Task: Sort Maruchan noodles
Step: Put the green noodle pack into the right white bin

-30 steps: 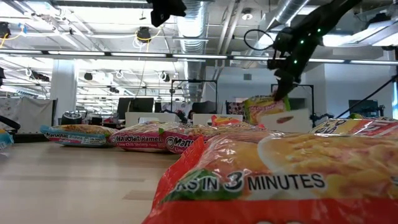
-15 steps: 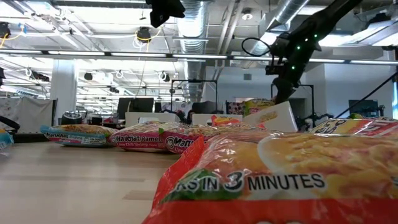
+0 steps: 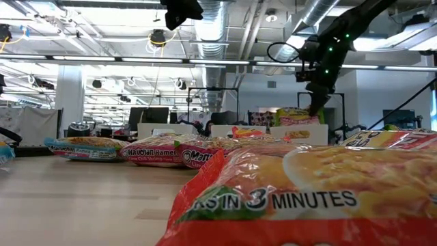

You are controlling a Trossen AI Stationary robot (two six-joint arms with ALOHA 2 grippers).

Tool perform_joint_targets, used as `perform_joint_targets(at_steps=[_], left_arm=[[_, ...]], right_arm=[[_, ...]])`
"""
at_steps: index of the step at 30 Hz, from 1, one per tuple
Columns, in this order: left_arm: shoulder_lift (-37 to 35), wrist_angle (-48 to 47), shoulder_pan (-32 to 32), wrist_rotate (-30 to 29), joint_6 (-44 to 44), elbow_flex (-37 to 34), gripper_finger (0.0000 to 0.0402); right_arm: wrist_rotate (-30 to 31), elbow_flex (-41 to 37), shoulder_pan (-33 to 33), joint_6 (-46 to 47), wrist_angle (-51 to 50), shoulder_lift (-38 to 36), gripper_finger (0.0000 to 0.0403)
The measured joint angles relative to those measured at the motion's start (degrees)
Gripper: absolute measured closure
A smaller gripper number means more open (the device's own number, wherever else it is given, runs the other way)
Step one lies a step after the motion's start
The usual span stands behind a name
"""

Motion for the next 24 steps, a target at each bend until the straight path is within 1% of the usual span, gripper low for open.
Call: perform_joint_targets(at_steps=[5, 11, 20, 24], left_arm=[[0.0, -0.04, 0.0, -0.03, 0.0, 0.0, 0.0335], [0.0, -0.03, 0.0, -0.04, 0.02, 0.0, 0.0335], [0.0, -0.02, 0.0, -0.03, 0.15, -0.01, 0.0335], [0.0, -0.02, 0.0, -0.03, 0.15, -0.02, 0.0335]], right_arm=[[2.41, 0.02, 0.02, -0.19, -1.7, -1.24, 0.0377], [3.44, 0.02, -0.11, -1.31, -1.8, -4.58, 0.0378], [3.86, 0.02, 0.44, -1.19, -3.42, -4.72, 0.038], [6.45, 0.02, 2.1, -0.6, -4.63, -5.01, 0.038]])
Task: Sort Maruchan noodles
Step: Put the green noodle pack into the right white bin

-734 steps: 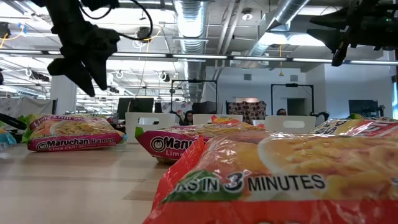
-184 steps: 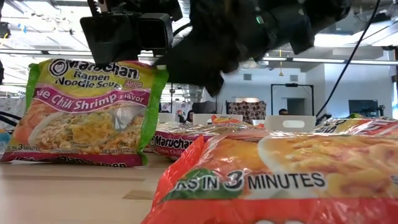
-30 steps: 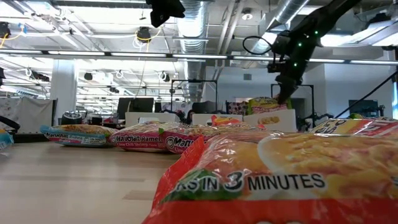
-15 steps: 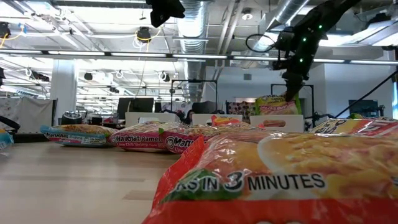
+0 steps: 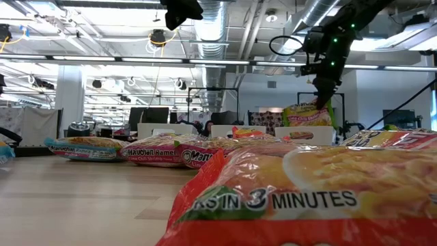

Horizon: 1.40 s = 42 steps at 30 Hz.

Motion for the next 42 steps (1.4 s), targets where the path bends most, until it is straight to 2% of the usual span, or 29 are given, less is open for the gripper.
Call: perform_joint_targets(at_steps=[10, 25, 34, 42], left_arm=[[0.0, 0.0, 0.0, 0.0, -0.04, 0.0, 0.0335], [0.0, -1.71, 0.0, -0.09, 0.38, 0.0, 0.0335], [0.0, -1.71, 0.0, -0.13, 0.95, 0.0, 0.0335], [0.0, -2.4, 0.0, -0.23, 0.1, 0.0, 0.0335]], right_arm=[[1.57, 0.0, 2.88, 2.56, 3.26, 2.08, 0.038], [1.7, 0.0, 2.38, 4.55, 2.83, 9.66, 0.037], [3.0, 0.0, 3.16, 5.48, 3.44, 9.22, 0.032], [3.32, 0.0, 3.6, 6.92, 0.94, 9.22, 0.0234]])
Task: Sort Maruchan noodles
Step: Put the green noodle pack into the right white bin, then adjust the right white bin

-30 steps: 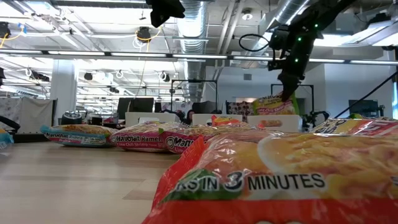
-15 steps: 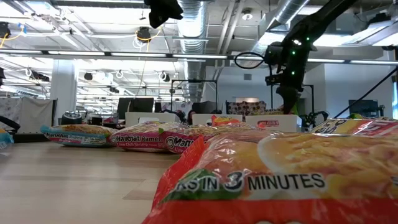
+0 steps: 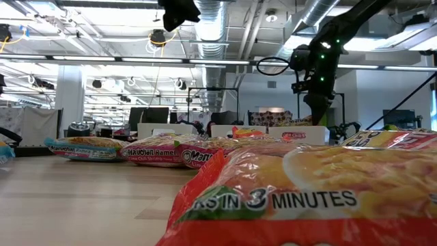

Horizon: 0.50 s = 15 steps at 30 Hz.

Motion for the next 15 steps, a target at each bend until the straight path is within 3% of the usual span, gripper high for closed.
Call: perform_joint_targets(at_steps=[7, 15], left_arm=[[0.0, -0.19, -0.02, -4.97, 0.28, 0.0, 0.0335], [0.0, -0.18, -0.02, -7.6, -0.75, 0.0, 0.0335]], right_arm=[[0.07, 2.23, 0.62, 0.46, -3.98, -0.42, 0.0179], [0.05, 9.02, 0.59, 3.25, -8.74, -0.48, 0.0179]])
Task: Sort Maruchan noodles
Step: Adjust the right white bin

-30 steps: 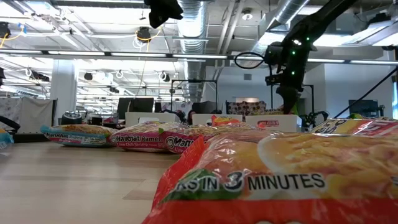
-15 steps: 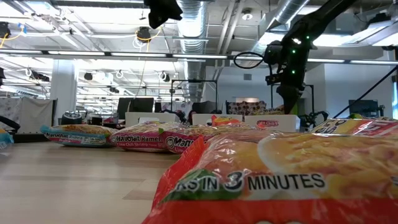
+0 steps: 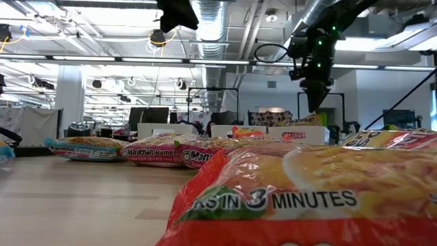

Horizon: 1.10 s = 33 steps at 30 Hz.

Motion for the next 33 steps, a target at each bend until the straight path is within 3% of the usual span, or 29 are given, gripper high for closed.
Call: perform_joint_targets(at_steps=[8, 22, 30, 33], left_arm=[[-0.02, -1.11, 0.0, -0.13, -0.27, 0.0, 0.0335], [-0.02, -5.37, 0.0, 0.31, -3.04, 0.0, 0.0335], [-0.02, -7.26, 0.0, 0.33, -3.06, 0.0, 0.0335], [-0.02, -7.26, 0.0, 0.33, -2.96, 0.0, 0.0335]], right_arm=[[-0.52, 3.4, 0.47, 5.6, -4.98, 0.0, 0.0179], [-1.65, 3.94, 4.9, 7.21, -16.85, -1.34, 0.0179], [-23.89, 3.94, 6.56, 13.39, -16.66, -3.76, 0.0179], [-26.15, 3.16, 9.02, 15.22, -15.45, -3.78, 0.0179]])
